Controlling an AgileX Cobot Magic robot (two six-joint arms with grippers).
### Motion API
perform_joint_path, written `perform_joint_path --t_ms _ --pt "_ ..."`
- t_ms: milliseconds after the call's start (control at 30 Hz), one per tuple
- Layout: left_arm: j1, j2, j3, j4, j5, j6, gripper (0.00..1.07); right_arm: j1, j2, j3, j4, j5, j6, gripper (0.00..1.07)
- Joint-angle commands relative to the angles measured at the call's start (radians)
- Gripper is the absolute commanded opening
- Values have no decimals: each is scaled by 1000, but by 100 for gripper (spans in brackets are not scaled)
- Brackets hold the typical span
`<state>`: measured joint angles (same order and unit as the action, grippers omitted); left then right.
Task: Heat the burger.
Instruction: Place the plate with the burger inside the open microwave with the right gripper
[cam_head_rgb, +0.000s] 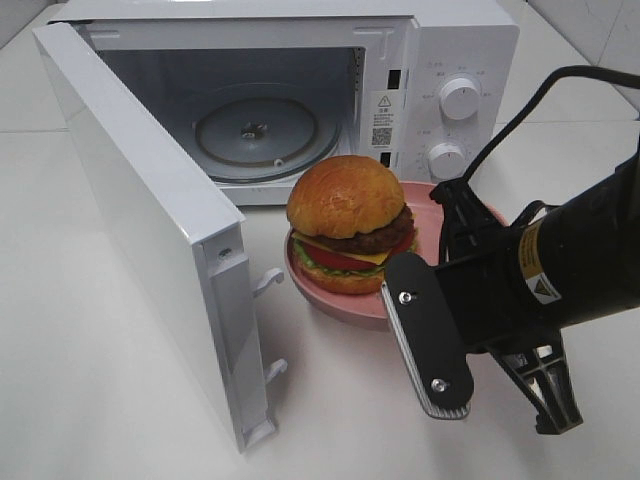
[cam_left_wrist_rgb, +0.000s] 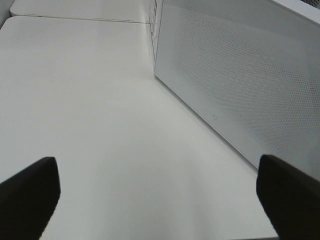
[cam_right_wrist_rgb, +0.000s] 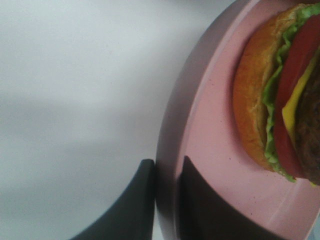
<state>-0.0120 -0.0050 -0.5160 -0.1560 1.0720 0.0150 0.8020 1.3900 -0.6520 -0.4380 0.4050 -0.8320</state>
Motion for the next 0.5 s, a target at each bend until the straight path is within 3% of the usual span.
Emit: perform_joint_path --t_ms 33,300,500 --pt "2 -15 1 2 -5 -2 100 0 -8 -9 55 -67 -131 3" --pt "2 -15 1 2 -5 -2 100 -2 -8 -9 167 -111 -311 3" --pt "2 -15 1 2 -5 -2 100 -81 -8 -9 265 -211 -429 3"
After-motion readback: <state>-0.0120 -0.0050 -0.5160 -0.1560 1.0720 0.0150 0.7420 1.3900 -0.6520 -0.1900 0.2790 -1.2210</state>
